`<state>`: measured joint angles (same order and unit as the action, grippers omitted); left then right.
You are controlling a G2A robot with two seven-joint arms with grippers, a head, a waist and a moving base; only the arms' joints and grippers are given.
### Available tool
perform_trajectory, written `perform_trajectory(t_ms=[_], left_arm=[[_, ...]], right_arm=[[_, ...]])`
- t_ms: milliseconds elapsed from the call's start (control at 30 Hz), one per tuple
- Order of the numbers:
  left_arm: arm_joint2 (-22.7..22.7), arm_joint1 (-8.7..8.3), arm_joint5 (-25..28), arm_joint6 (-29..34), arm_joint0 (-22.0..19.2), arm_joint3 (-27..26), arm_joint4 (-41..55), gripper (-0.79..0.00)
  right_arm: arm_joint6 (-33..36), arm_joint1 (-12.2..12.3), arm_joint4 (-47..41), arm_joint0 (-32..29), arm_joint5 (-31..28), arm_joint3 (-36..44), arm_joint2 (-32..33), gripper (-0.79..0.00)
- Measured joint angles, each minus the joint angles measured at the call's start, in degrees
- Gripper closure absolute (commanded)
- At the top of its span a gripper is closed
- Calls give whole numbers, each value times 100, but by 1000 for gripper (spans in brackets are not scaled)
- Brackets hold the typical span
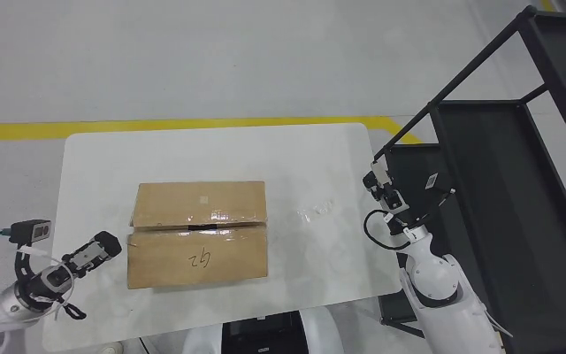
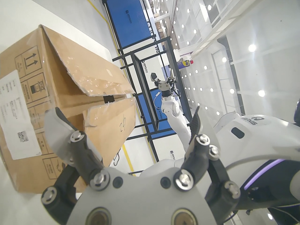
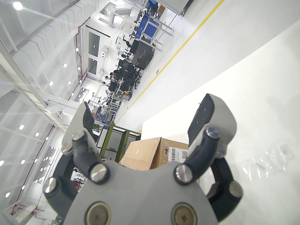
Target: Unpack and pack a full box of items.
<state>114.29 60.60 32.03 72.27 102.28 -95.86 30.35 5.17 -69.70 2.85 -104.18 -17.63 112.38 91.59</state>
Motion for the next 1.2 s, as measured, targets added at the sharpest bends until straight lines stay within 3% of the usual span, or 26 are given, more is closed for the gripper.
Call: perform_trajectory(t_ms=[133, 300, 400, 500, 733, 1033, 1200], left_arm=[[-160, -68, 42, -41, -192, 86, -190, -785], [-323, -139, 549, -543, -316, 181, -611, -785], [-491, -182, 1039, -1030, -282, 197, -894, -785], [-704, -260, 1209, -1207, -132, 147, -721, -785], [-636, -605, 794, -789, 262, -220, -539, -785], [-436, -1106, 1630, -1624, 596, -123, -819, -785], [-443, -1130, 1686, -1686, 604, -93, -789, -785]], right_arm=[[0, 0, 0, 0, 0, 0, 0, -785], [0, 0, 0, 0, 0, 0, 0, -785], [0, 0, 0, 0, 0, 0, 0, -785], [0, 0, 0, 0, 0, 0, 0, -785], [0, 0, 0, 0, 0, 0, 0, -785], [0, 0, 0, 0, 0, 0, 0, -785], [0, 0, 0, 0, 0, 0, 0, -785]])
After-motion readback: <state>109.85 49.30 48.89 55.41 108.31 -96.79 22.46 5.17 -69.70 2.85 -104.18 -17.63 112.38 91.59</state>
